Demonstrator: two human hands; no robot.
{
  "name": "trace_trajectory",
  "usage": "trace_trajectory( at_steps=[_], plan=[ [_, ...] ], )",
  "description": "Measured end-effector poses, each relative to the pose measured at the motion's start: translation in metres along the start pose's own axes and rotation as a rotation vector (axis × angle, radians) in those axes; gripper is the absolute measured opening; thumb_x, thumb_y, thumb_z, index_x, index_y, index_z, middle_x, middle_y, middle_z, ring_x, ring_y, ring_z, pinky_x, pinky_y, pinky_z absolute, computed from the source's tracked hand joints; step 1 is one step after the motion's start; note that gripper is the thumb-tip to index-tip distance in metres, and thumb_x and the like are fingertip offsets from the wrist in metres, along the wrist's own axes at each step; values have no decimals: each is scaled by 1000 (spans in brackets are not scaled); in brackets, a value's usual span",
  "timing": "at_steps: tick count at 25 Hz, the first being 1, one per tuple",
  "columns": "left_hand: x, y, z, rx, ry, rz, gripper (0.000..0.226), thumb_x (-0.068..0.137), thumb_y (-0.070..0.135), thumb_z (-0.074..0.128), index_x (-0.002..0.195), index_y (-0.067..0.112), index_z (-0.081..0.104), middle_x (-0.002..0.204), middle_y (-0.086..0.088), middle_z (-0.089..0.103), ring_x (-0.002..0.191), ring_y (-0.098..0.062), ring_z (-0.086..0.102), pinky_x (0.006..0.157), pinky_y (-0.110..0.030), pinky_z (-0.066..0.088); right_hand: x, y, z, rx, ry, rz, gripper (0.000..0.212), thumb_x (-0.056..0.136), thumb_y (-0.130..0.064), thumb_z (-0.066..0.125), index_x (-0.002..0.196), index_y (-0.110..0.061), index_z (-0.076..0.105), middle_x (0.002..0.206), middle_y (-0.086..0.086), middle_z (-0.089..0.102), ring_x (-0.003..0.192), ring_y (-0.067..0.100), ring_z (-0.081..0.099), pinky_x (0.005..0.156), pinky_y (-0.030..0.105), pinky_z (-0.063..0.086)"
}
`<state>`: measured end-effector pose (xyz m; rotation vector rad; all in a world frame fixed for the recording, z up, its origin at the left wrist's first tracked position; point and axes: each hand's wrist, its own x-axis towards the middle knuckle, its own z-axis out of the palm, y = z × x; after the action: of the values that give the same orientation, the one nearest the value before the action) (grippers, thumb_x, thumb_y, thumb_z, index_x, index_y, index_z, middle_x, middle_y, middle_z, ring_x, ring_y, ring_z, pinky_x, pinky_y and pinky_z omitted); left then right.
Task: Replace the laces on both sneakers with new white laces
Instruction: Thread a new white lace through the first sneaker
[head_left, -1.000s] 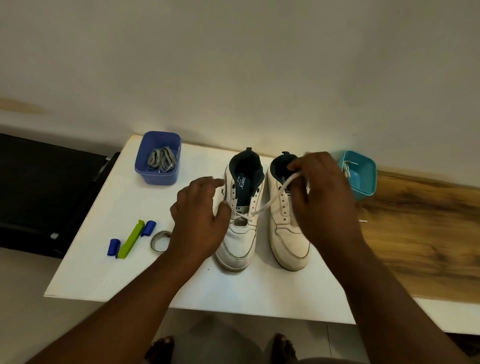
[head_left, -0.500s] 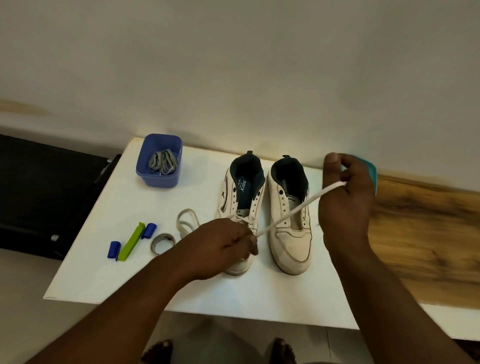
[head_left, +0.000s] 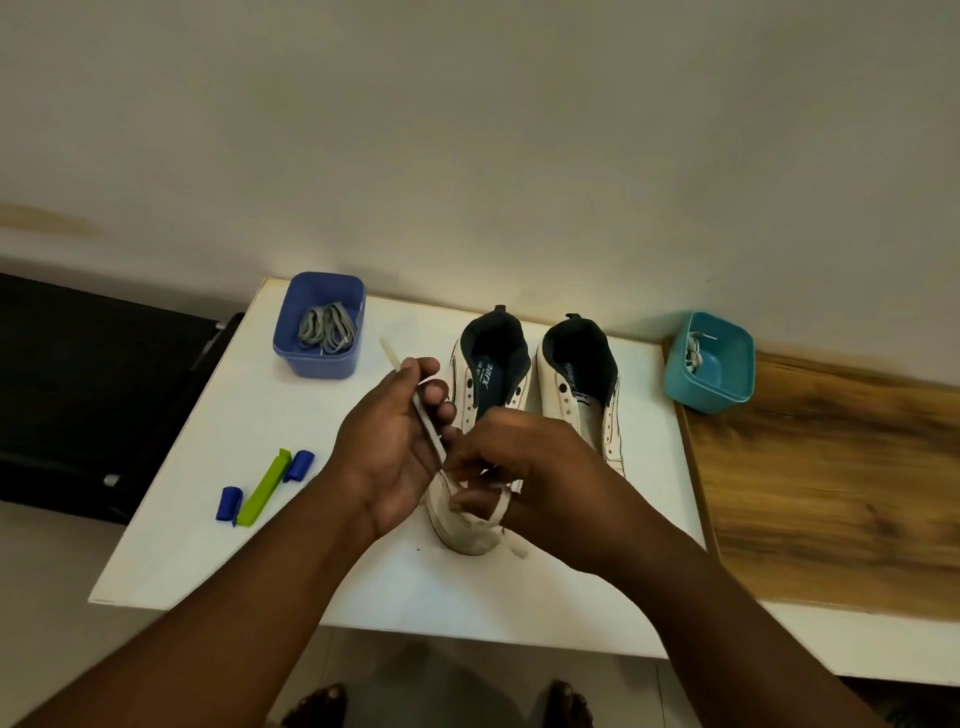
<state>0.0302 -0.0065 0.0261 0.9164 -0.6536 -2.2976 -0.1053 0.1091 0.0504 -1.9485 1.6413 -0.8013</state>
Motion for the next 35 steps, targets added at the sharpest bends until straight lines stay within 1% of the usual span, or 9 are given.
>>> trace_trajectory(
  at_steps=[3, 5, 8, 14, 20, 23, 26, 28, 35],
  plan=[
    [0, -1, 1, 386, 70, 153, 29, 109, 28, 37, 91, 16, 56, 60, 3, 41, 57, -9, 38, 52, -25, 31, -8, 19, -5, -267, -194, 239, 51, 89, -17, 75, 133, -36, 58, 125, -14, 54, 110, 7, 59, 89, 30, 55],
    [-8, -8, 7, 579, 27, 161, 29, 108, 26, 38, 88, 15, 56, 59, 3, 39, 54, -9, 34, 51, -26, 27, -7, 23, -7, -299, -2, 331, 45, 95, -12, 63, 134, -34, 61, 124, -12, 54, 106, 6, 59, 86, 25, 51],
    [-15, -21, 15, 694, -65, 139, 30, 108, 29, 39, 92, 12, 57, 59, 5, 41, 54, -10, 36, 52, -26, 30, 6, 8, 1, 102, 327, 379, 23, 103, -24, 60, 122, -29, 72, 112, -9, 64, 102, 1, 61, 82, 9, 44],
    [-15, -36, 10, 840, -219, 154, 31, 109, 31, 38, 89, 21, 60, 65, 1, 48, 58, -13, 39, 56, -32, 32, 13, 7, 16, 566, 472, 531, 13, 100, -17, 64, 93, -17, 75, 89, -2, 74, 84, 15, 69, 73, 35, 58],
    [-24, -45, 8, 1032, -415, 78, 31, 109, 34, 39, 96, 27, 66, 81, 8, 67, 72, -4, 57, 72, -30, 48, 21, 4, -4, 1231, 788, 677, 14, 106, -18, 52, 99, -14, 63, 70, 1, 59, 64, 13, 57, 61, 27, 49],
    [-30, -48, 10, 1210, -427, 103, 33, 108, 42, 38, 101, 31, 68, 93, 9, 72, 85, -2, 64, 84, -31, 54, 18, 8, -1, 915, 726, 767, 17, 105, -25, 57, 99, -14, 68, 64, -3, 50, 57, 8, 46, 56, 23, 42],
    [-16, -33, -1, 1331, 136, 528, 28, 101, 49, 48, 90, 29, 65, 79, 12, 67, 75, -1, 62, 66, -25, 48, 13, 22, 9, 440, 598, 751, 20, 105, -29, 55, 96, -17, 68, 68, -8, 60, 58, -1, 50, 61, 20, 43],
    [3, -20, -14, 1309, 387, 598, 24, 96, 51, 58, 92, 27, 61, 79, 12, 63, 74, -4, 60, 62, -20, 42, 12, 32, 16, 254, 508, 702, 16, 104, -28, 56, 95, -21, 68, 79, -12, 65, 69, -4, 58, 66, 19, 44],
    [24, -39, -24, 1457, 284, 444, 33, 83, 61, 68, 89, 30, 61, 76, 12, 62, 72, -4, 59, 64, -26, 47, 10, 51, 41, -89, 429, 598, 6, 97, -24, 61, 94, -25, 66, 91, -11, 67, 86, 6, 61, 73, 31, 53]
  ],
)
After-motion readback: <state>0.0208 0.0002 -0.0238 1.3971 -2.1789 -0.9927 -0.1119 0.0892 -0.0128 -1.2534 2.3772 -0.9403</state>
